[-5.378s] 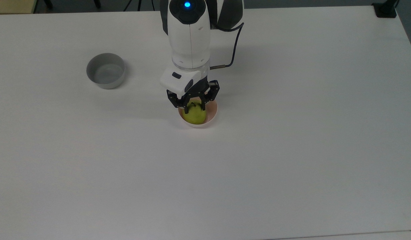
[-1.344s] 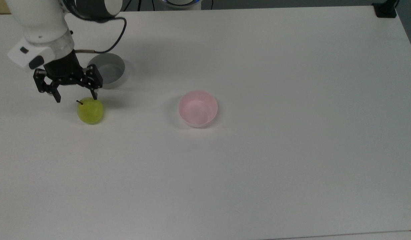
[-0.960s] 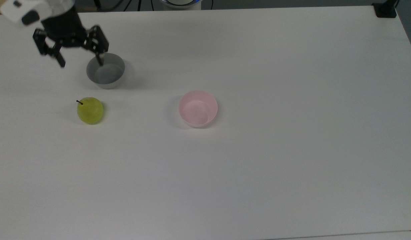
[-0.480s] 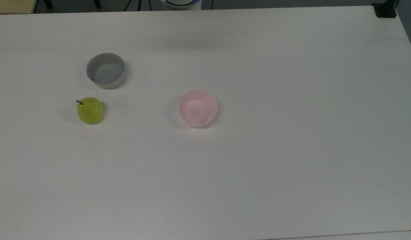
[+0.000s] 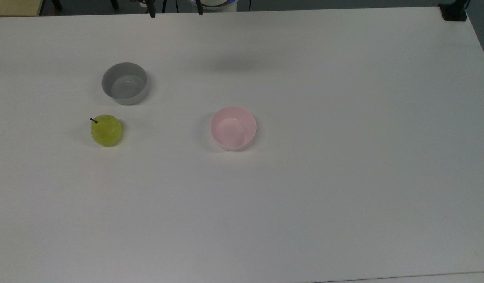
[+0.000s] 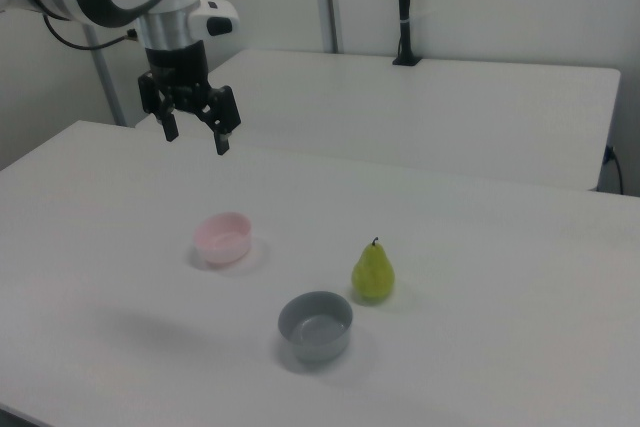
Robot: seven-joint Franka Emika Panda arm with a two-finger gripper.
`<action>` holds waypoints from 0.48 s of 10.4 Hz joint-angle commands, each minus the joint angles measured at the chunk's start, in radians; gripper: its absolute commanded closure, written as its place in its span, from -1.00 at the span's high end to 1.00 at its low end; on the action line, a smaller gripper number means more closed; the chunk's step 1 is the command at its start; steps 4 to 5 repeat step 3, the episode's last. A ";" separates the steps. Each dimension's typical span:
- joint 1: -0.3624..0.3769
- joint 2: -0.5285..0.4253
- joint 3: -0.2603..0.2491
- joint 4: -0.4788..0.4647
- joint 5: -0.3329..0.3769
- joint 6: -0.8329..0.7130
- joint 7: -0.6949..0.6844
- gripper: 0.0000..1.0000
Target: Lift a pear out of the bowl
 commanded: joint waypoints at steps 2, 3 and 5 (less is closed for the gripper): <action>0.023 0.023 -0.030 -0.003 -0.016 0.041 0.016 1.00; 0.022 0.023 -0.030 0.001 -0.016 0.041 0.016 1.00; 0.022 0.023 -0.030 0.001 -0.016 0.041 0.016 1.00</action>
